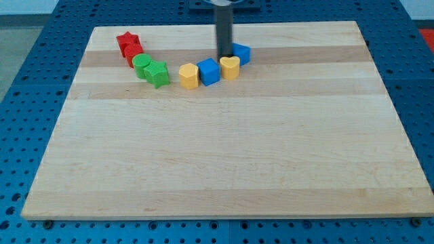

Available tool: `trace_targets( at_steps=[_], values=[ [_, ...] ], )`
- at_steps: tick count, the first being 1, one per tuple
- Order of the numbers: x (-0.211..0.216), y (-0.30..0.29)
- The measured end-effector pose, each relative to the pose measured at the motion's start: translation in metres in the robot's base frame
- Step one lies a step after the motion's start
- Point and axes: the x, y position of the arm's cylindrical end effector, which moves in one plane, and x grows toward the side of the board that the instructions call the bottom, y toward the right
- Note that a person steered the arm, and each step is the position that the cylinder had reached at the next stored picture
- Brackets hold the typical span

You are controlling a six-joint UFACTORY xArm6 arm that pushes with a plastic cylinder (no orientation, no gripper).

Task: Move the blue triangle diagonal to the yellow heart

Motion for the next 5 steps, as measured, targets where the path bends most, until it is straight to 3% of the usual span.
trace_targets(
  at_steps=[1,3,4,5],
  values=[
    [0.001,0.036],
    [-0.033,-0.003],
    [-0.027,0.05],
    [0.026,0.117]
  ],
)
